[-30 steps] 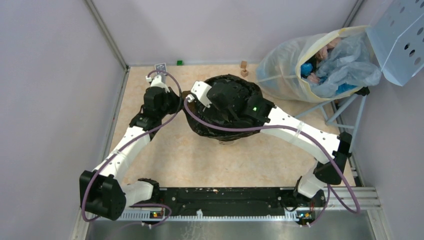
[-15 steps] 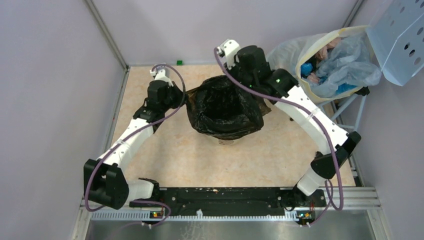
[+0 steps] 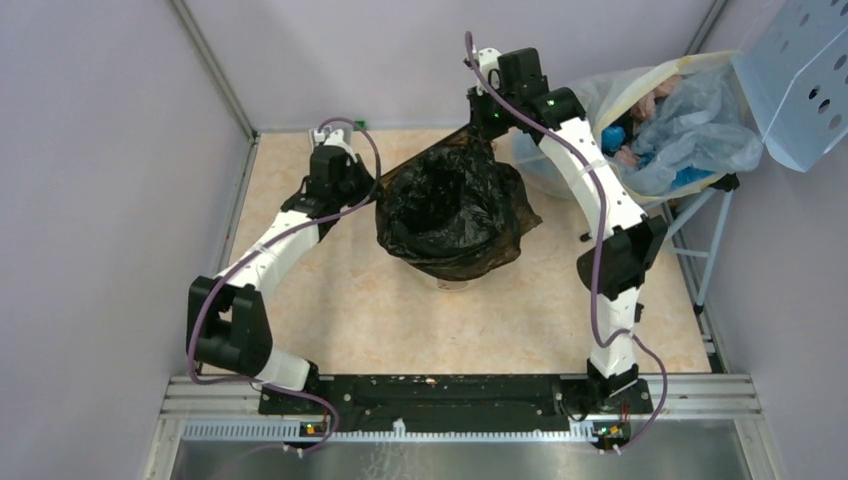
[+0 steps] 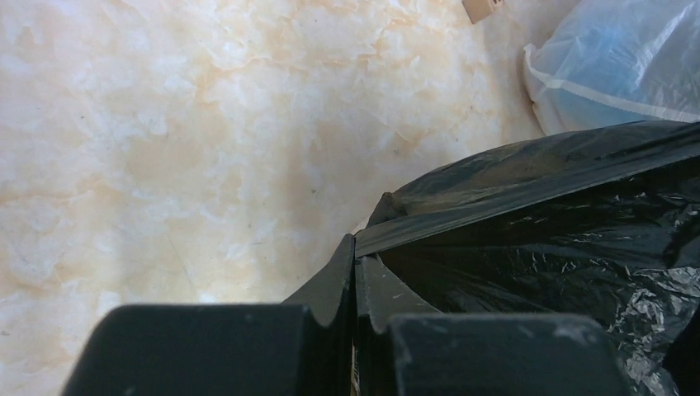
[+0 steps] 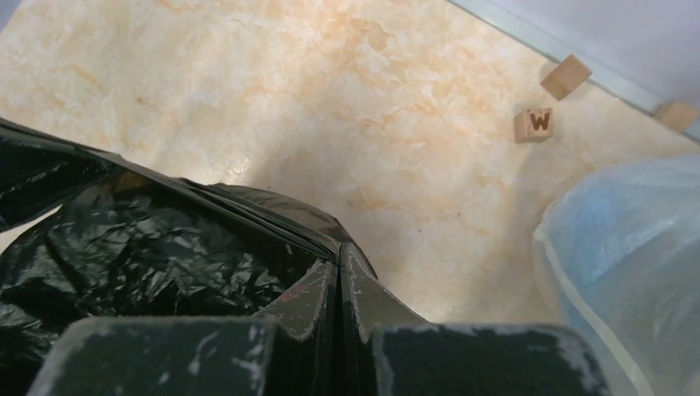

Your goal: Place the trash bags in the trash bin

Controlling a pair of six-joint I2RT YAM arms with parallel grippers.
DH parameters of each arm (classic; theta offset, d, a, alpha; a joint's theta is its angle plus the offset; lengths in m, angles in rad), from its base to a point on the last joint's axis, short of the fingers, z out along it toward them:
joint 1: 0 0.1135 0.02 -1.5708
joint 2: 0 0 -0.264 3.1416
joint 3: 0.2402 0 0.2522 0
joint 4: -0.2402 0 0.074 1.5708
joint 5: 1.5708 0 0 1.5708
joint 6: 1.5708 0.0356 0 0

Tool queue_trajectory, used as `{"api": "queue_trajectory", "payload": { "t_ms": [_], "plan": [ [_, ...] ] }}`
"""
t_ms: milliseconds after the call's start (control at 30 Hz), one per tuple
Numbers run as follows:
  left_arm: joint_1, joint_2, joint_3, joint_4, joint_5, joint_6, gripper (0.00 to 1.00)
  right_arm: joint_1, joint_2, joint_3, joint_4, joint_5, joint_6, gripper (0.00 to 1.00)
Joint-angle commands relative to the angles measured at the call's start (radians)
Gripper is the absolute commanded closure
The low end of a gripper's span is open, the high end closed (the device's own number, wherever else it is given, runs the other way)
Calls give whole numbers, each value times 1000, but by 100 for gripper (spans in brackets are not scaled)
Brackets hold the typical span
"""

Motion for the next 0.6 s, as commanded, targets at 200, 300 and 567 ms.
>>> {"api": "queue_trajectory", "payload": {
  "t_ms": [200,300,567],
  "plan": [
    [11,75,26,-47,106,11,98,-113,95,42,-72,-95,102,100],
    [11,80,-17,-7,166,-4,99,-115,86,-10,-73,-57,114,98],
    [11,74,-45,-5,177,-7,100,-115,63,125,-176,102,109,65]
  ]
}}
